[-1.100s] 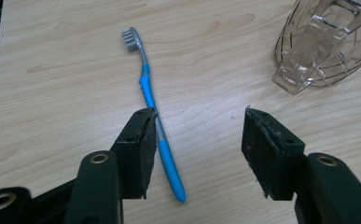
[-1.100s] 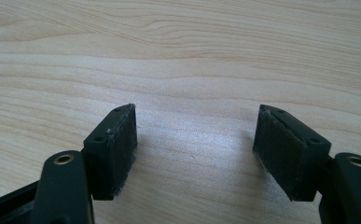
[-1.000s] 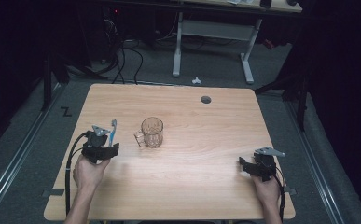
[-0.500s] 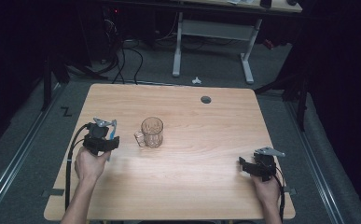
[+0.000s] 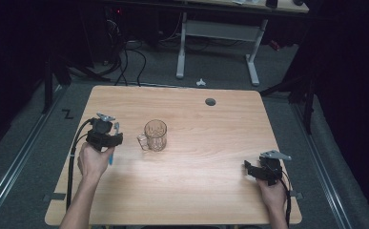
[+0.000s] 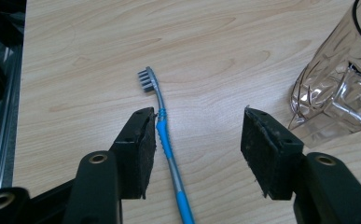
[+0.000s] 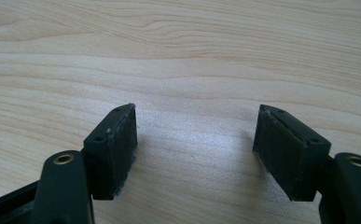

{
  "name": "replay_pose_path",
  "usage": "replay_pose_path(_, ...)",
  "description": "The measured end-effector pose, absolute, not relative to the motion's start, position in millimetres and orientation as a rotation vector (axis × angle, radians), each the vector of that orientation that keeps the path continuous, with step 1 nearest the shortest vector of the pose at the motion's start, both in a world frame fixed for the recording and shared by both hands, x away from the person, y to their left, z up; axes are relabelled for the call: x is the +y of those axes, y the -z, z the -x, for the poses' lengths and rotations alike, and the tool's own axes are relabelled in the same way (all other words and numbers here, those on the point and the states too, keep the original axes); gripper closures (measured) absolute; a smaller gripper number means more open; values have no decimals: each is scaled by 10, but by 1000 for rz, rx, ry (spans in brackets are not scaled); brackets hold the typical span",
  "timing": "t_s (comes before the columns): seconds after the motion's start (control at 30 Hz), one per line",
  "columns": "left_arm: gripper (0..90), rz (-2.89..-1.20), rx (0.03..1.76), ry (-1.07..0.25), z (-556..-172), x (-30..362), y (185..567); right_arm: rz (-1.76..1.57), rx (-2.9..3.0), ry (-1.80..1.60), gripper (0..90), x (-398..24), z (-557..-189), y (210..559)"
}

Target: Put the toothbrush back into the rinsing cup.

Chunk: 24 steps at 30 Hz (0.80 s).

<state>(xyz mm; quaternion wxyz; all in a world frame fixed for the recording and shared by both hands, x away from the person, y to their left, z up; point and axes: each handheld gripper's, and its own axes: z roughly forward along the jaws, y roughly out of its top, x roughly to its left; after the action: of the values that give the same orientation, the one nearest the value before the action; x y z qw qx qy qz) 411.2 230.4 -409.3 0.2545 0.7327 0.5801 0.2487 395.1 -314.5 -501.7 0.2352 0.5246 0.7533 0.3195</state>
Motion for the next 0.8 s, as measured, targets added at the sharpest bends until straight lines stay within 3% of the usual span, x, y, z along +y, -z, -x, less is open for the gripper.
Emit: replay_pose_path(0.8,468,-2022,1638,-643,-4428,2341,4096,-1439,2066,-876,304,-3145,-3951,5017)
